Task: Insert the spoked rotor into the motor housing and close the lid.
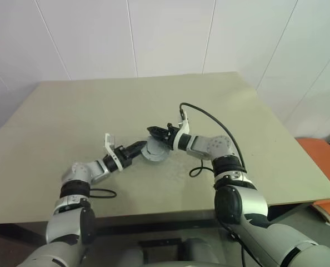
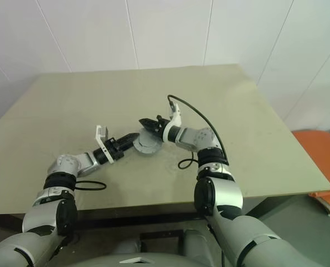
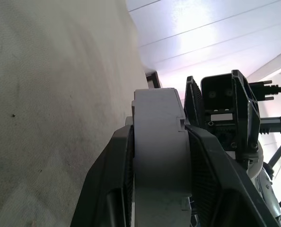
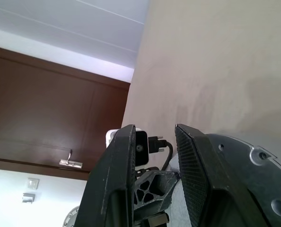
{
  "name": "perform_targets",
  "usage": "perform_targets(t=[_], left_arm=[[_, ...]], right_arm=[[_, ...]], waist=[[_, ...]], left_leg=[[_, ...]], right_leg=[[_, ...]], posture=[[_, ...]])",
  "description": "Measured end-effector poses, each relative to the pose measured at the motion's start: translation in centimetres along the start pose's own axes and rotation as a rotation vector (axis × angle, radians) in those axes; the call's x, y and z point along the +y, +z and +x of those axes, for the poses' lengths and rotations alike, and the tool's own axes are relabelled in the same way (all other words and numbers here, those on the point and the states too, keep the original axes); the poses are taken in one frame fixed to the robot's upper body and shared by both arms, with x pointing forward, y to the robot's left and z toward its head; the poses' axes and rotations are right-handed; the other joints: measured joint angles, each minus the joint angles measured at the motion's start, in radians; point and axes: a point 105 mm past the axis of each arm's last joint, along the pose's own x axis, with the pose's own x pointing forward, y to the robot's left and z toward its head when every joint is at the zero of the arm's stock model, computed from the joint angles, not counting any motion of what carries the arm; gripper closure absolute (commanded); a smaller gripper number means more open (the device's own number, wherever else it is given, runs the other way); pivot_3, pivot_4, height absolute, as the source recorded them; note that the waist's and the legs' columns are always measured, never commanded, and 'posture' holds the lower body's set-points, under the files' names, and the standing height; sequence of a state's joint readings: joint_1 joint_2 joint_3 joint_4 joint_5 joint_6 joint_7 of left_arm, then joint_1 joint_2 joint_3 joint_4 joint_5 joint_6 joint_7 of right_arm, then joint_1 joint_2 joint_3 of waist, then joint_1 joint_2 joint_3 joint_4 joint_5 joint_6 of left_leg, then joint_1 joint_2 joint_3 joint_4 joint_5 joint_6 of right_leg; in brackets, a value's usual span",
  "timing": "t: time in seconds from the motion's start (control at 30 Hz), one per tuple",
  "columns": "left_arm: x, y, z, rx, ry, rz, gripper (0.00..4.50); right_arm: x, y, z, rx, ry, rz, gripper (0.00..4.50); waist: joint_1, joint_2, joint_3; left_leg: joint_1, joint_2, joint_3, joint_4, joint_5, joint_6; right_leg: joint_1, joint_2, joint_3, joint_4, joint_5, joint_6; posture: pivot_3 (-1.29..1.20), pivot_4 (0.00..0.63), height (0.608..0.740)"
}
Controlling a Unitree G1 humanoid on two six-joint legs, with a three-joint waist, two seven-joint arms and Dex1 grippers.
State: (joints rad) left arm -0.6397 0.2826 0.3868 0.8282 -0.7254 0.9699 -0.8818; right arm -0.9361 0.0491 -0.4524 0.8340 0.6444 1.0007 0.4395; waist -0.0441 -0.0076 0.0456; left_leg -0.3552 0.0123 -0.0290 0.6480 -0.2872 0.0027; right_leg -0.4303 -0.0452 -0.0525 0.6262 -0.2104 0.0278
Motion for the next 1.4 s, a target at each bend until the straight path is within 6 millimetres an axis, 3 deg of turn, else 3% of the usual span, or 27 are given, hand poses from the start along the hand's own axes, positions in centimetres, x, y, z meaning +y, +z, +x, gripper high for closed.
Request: perform_targets(t=[0.13,0.33,0.47,0.6,0.73,0.93,1.2,1.4], left_arm=[[0.2,1.1,0.1,-0.078,0.010,-0.008,3.24],[0.5,3.5,-0.6,-0.235,0.023,0.008,3.24],[0.7,3.8,-0.5,-0.283,0.029,0.006,3.24],[0.6,4.8,-0.8,-0.338,0.024,0.004,3.24],[0.3,5.7,-1.1,-0.395,0.014,0.019,3.24],[0.7,8.1,-2.6,-0.583,0.043,0.045,3.24],[1.5,11.5,-6.4,-0.881,0.156,0.124,3.24],[2.8,13.6,-10.4,-1.089,0.350,0.165,3.24]], right_arm=[[0.2,0.8,-0.1,-0.055,0.030,0.014,3.12],[2.1,3.2,-1.1,-0.175,0.143,-0.019,3.12],[4.4,3.9,-2.0,-0.220,0.197,-0.317,3.12],[5.6,2.3,-3.8,-0.168,0.265,-0.633,3.12],[4.7,-0.1,-5.1,0.005,0.239,-0.958,3.12],[2.5,-2.2,-5.6,0.226,0.177,-1.195,3.12],[1.8,-2.8,-5.5,0.285,0.151,-1.266,3.12],[1.7,-2.8,-5.4,0.291,0.140,-1.275,3.12]], waist=[[0.000,0.000,0.000],[0.000,0.000,0.000],[0.001,0.000,0.001],[0.001,-0.001,0.001],[-0.001,-0.002,0.002],[0.000,-0.006,0.004],[0.008,-0.011,0.007],[0.008,-0.013,0.007]], left_leg=[[0.001,0.000,0.000,0.000,0.000,0.000],[0.000,0.000,0.000,0.000,0.000,0.000],[-0.001,0.000,0.000,0.000,0.000,0.000],[-0.001,0.000,0.000,0.000,0.000,0.000],[0.000,-0.001,0.001,0.000,0.000,0.000],[0.001,0.000,0.000,0.000,0.000,-0.001],[-0.001,-0.001,0.000,0.000,0.001,-0.002],[-0.001,-0.001,0.000,0.000,0.001,-0.002]], right_leg=[[0.000,0.000,0.000,0.001,-0.001,0.001],[0.000,0.001,0.000,0.001,-0.002,0.003],[-0.001,0.000,0.000,0.000,-0.002,0.004],[-0.001,0.000,0.000,-0.001,-0.002,0.004],[-0.001,0.000,0.000,-0.001,-0.002,0.004],[-0.001,0.002,-0.001,0.000,-0.002,0.004],[-0.001,-0.001,-0.001,-0.002,0.000,0.000],[-0.001,-0.001,-0.001,-0.003,0.000,0.000]], posture=[[0.00,0.000,0.740],[0.00,0.000,0.740],[0.00,0.000,0.740],[0.00,0.000,0.740],[0.00,0.000,0.740],[0.00,0.000,0.740],[0.00,0.000,0.740],[0.00,0.000,0.740]])
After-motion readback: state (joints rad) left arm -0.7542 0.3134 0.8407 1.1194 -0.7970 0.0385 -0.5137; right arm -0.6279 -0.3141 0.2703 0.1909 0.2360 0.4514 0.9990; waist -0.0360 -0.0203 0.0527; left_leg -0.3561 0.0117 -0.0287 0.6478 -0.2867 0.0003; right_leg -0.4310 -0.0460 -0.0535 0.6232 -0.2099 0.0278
